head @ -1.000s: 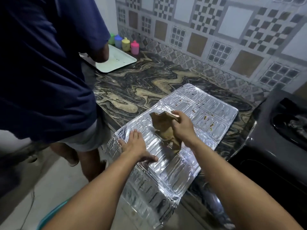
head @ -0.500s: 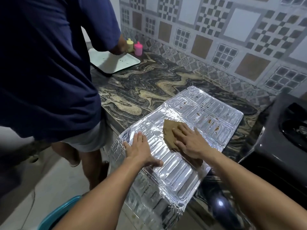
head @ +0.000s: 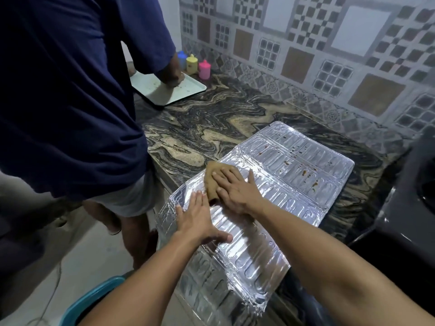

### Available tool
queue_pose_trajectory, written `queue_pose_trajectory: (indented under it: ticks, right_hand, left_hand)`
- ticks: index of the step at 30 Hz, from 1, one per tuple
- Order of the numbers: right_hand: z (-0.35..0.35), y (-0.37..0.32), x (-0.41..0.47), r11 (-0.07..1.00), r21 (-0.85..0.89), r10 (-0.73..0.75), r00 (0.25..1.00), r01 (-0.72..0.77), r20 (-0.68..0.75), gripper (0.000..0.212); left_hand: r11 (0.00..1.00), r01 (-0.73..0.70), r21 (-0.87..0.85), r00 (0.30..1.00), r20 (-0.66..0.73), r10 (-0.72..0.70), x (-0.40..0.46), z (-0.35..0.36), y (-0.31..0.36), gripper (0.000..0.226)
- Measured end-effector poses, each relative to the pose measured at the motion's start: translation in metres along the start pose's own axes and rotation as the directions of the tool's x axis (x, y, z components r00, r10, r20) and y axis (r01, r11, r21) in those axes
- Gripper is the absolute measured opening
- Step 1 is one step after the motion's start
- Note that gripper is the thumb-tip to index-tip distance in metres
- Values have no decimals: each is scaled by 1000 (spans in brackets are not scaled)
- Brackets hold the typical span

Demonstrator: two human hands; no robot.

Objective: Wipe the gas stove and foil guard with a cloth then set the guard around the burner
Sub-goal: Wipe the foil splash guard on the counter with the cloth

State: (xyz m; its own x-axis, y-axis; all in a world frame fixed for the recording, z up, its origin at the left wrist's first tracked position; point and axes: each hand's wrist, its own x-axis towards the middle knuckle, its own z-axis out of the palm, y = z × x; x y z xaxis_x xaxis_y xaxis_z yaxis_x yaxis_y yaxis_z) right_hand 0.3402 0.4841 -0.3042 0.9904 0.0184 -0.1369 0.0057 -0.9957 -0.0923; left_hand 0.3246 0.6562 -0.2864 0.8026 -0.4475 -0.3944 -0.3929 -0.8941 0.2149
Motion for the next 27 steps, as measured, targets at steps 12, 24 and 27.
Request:
queue_pose_trajectory:
  ticks: [12,24,27]
  right_hand:
    - [13,65,-94,755,177,646,763,-631,-34,62]
    - [13,6,-130,867,-57,482,863,-494,-149,66]
    - [15,7,-130,862,-45,494,858,-504,-143,66]
  left_hand:
    - [993,41,112,995,83,-50,0,-12,10,145]
    - [970,-92,224,996,2,94,12,-23,30,137]
    - [984,-113,139,991,82,102,18,-17,27,136]
